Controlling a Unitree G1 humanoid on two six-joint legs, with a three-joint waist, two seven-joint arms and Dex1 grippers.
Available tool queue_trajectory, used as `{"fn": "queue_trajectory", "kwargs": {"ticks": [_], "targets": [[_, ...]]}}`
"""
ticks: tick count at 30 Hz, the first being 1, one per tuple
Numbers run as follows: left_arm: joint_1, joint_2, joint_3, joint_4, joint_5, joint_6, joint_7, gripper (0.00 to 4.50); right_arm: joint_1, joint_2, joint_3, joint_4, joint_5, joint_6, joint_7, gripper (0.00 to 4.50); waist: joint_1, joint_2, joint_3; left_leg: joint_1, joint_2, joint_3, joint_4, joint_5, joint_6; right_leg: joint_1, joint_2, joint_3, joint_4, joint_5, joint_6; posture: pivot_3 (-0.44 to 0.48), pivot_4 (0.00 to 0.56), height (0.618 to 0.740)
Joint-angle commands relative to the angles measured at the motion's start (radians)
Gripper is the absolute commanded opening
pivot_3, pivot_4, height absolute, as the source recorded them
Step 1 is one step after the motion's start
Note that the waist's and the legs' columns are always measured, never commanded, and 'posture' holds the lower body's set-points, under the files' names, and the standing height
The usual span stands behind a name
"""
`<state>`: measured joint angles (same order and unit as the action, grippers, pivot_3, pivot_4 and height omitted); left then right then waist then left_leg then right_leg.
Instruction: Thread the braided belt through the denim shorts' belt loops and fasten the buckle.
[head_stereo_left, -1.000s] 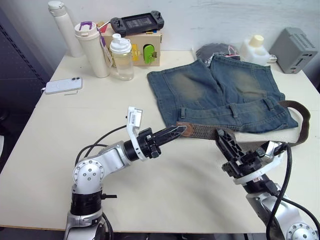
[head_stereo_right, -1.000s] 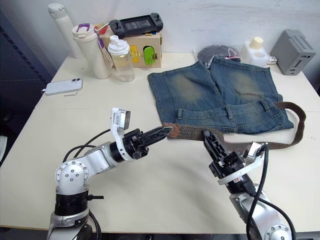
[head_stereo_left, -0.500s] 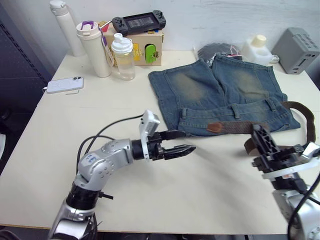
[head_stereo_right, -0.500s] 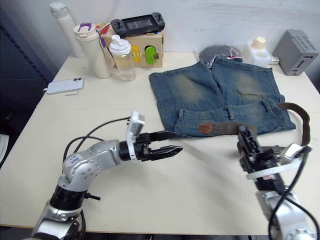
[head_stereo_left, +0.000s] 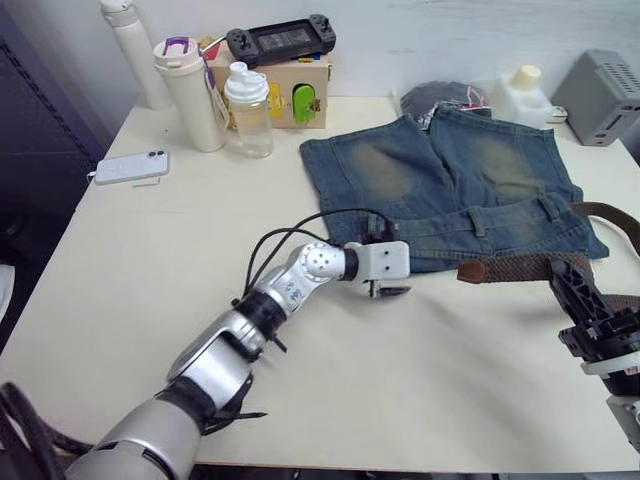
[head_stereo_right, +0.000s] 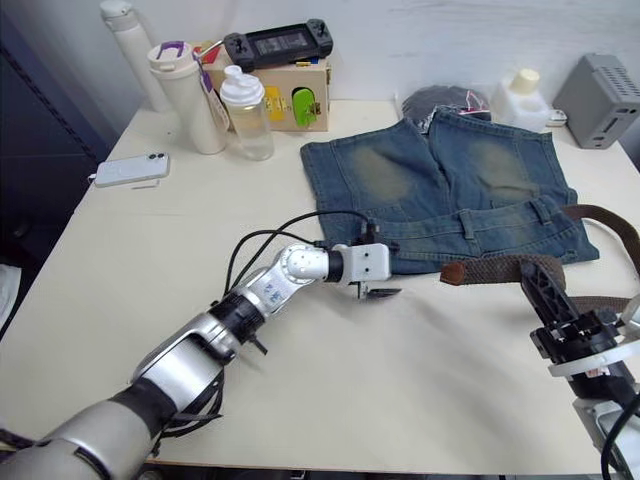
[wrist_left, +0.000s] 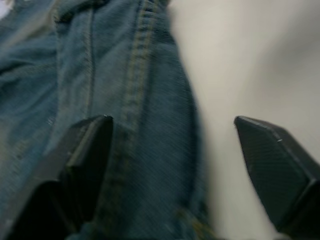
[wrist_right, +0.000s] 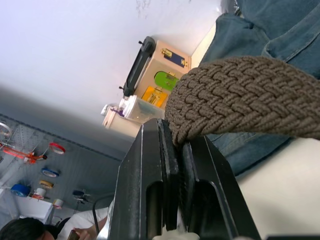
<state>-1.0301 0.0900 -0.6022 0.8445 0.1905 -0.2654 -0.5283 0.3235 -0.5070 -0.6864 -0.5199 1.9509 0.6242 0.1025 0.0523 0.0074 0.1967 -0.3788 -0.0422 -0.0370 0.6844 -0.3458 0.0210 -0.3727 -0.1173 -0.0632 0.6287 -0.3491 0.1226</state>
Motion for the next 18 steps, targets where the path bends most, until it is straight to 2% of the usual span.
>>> {"fn": "queue_trajectory", "kwargs": {"ticks": [1, 7, 12, 15, 18], "targets": [[-0.021, -0.012, 0.017, 0.136, 0.062, -0.049, 0.046, 2.88, -0.002, 0.002, -0.027, -0.057, 0.021, -0.014, -0.017, 0.00, -0.001, 0.000, 0.000, 0.000, 0.000, 0.001, 0.000, 0.000, 0.000, -0.001, 0.000, -0.001, 0.000, 0.000, 0.000, 0.000, 0.150, 0.690], [0.024, 0.041, 0.069, 0.163, 0.077, -0.090, 0.034, 0.31, -0.030, 0.014, -0.030, -0.050, 0.021, -0.033, -0.053, 0.00, -0.009, -0.005, 0.002, 0.003, 0.001, 0.006, 0.000, 0.003, 0.000, -0.001, -0.001, 0.001, 0.002, 0.004, 0.000, 0.000, 0.150, 0.690], [0.179, 0.182, 0.148, -0.026, 0.055, -0.087, -0.005, 0.31, -0.048, -0.008, -0.046, -0.035, 0.021, -0.023, -0.066, 0.00, -0.036, -0.004, 0.001, 0.007, 0.005, 0.008, -0.002, 0.005, -0.003, -0.001, 0.001, 0.008, 0.003, 0.007, -0.003, 0.000, 0.150, 0.690], [0.373, 0.333, 0.223, -0.290, 0.024, -0.077, -0.049, 0.31, -0.056, -0.033, -0.069, -0.026, 0.021, -0.010, -0.054, 0.00, -0.055, -0.002, 0.000, 0.009, 0.007, 0.010, -0.005, 0.005, -0.005, -0.002, 0.003, 0.013, 0.004, 0.006, -0.004, 0.000, 0.150, 0.690], [0.616, 0.482, 0.329, -0.614, -0.096, -0.079, -0.128, 0.31, -0.071, -0.061, -0.088, -0.024, 0.021, 0.005, -0.048, 0.00, -0.089, 0.000, -0.002, 0.010, 0.010, 0.012, -0.007, 0.004, -0.006, -0.004, 0.004, 0.015, 0.007, 0.005, -0.005, 0.000, 0.150, 0.690]]}}
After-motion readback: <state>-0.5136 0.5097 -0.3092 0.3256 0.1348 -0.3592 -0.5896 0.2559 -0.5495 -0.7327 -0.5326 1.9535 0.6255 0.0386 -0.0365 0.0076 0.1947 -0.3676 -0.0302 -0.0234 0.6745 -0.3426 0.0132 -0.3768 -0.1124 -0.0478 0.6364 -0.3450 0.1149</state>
